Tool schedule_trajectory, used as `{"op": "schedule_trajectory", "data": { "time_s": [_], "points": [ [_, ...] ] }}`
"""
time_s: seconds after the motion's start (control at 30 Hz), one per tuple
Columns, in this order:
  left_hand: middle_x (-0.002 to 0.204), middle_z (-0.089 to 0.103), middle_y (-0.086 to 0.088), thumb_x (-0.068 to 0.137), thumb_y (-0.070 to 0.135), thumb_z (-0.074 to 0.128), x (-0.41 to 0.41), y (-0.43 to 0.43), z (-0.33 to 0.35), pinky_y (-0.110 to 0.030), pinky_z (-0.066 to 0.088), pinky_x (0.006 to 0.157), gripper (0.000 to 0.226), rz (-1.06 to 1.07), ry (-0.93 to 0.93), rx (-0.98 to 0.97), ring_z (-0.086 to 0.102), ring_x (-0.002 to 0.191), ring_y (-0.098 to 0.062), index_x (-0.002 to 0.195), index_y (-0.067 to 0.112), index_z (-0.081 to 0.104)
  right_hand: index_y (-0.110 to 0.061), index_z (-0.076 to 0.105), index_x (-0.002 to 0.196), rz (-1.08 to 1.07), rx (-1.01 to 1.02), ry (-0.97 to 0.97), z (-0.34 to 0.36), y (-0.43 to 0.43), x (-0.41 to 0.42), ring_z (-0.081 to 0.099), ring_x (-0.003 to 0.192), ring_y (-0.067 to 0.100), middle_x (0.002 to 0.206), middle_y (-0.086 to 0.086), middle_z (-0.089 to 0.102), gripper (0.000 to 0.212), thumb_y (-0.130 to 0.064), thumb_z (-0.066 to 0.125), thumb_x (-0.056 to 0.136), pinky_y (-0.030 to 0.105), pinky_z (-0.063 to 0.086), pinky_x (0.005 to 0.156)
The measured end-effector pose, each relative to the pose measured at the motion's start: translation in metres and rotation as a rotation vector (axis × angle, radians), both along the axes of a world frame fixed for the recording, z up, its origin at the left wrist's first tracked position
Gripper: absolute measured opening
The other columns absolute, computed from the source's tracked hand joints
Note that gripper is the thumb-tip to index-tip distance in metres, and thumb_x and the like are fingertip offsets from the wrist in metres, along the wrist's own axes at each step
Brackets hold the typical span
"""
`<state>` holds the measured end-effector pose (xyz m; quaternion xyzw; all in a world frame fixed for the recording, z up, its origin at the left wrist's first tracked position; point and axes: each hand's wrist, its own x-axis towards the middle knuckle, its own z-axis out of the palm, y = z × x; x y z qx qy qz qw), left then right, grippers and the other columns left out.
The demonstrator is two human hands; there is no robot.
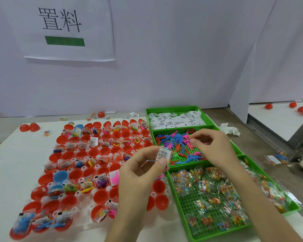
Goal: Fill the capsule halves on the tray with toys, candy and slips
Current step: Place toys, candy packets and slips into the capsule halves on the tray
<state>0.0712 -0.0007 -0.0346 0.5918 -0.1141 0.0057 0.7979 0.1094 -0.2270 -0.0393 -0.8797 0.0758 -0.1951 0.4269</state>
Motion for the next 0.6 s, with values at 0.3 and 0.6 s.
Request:
{"op": "schedule_trajectory", "data": {
  "time_s": [0.3,0.6],
  "points": [
    [0.077,0.063,0.002,0.068,0.024,0.084,0.000,-0.001,0.002,-0.018,0.053,0.066,0.035,0.008,-0.052,-0.034,0.062,0.068,-0.009,0.099,0.023,0.068,-0.012,0.077,0.080,0.519,0.858,-0.019,0.031,0.039,-0.023,0.066,0.073,0.018,0.081,0.009,0.070,0.015,-0.008,0.064,0.077,0.026,0.056,0.072],
    [0.080,0.067,-0.003,0.073,0.021,0.080,-0.001,-0.001,0.002,-0.018,0.053,0.065,0.018,0.031,-0.129,0.030,0.062,0.069,-0.006,0.085,0.019,0.067,-0.021,0.078,0.091,0.538,0.519,-0.097,0.031,0.059,-0.032,0.070,0.077,0.019,0.081,0.005,0.071,0.019,-0.009,0.073,0.078,0.027,0.056,0.075]
  ]
}}
